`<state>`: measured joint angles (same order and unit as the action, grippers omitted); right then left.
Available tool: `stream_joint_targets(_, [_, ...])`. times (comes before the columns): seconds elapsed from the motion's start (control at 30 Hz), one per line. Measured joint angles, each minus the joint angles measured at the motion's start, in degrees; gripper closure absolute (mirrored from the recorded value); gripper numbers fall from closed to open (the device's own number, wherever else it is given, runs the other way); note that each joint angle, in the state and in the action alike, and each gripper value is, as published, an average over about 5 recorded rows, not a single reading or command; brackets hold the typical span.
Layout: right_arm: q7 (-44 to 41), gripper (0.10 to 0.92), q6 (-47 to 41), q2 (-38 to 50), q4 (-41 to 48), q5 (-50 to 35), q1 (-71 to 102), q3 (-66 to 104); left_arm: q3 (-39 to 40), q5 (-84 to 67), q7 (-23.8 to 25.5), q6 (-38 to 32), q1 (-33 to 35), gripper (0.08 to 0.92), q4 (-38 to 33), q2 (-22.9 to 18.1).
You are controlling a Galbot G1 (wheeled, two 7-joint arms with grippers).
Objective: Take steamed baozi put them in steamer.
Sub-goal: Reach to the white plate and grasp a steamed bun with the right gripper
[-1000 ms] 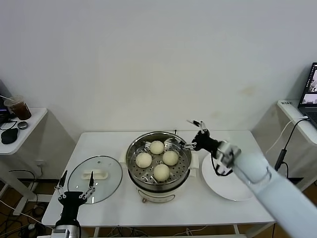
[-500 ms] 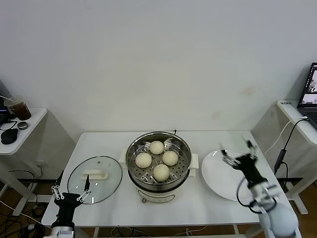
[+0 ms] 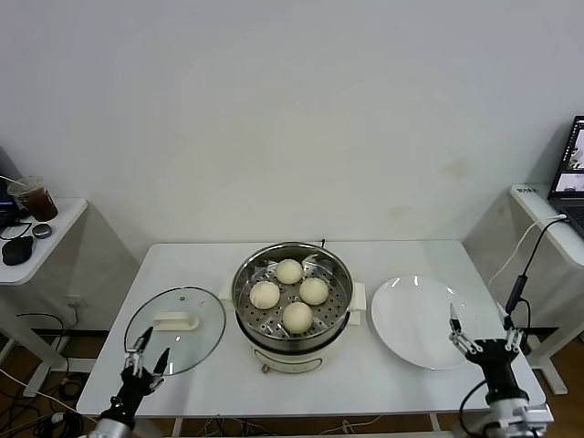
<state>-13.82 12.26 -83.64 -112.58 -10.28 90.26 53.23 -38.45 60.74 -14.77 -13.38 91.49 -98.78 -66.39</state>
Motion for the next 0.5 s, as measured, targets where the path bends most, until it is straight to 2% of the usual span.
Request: stream_joint_targets(0.5, [-0.3, 0.203, 2.4, -4.1, -0.3, 1.7, 4.3, 3.5, 4.9, 13.4, -0.4, -1.3, -15.4, 0.177, 14.4, 3.4])
